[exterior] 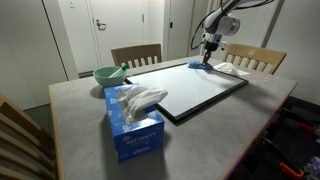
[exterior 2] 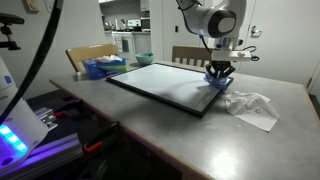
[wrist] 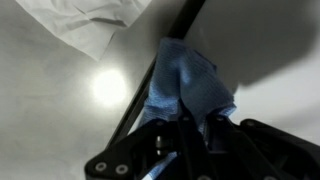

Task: Use the blue towel to clean the whiteboard

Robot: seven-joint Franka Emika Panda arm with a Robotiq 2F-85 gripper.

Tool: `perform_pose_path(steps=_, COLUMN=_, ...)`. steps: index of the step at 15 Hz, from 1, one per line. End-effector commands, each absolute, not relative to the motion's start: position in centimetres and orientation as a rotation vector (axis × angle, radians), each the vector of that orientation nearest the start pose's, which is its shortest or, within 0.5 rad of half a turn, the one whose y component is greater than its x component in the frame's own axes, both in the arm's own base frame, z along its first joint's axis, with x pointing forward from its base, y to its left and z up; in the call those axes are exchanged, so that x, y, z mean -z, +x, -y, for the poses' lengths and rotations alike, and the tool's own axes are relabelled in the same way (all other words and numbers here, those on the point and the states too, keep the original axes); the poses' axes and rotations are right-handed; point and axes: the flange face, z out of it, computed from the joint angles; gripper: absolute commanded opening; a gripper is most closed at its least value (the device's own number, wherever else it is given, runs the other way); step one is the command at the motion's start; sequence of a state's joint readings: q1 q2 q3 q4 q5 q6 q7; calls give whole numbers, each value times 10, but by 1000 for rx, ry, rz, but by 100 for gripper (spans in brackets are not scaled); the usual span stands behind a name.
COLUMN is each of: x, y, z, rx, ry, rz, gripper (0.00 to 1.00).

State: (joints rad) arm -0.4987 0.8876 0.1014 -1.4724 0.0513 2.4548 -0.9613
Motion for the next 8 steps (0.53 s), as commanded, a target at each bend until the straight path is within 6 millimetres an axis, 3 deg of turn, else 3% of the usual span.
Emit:
perform_pose_path(steps=1, x=-142, y=676, z=295, rx=222, ry=-2999, rz=738, gripper=3)
perform_pose_path(steps=3, x=-148, y=678, z=292, rx=200, ry=-2995, rz=756, gripper=3)
perform_pose_path(steps=4, x=-160, y=679, z=289, rx=184, ry=-3009, rz=773, gripper=36)
perform_pose_path(steps=5, x=-171, y=679, z=287, rx=172, ry=-3034, rz=789, gripper=38)
perform_pose_path(steps=8, x=-217, y=686, z=281, rx=180, ry=-3120, rz=852, gripper=58)
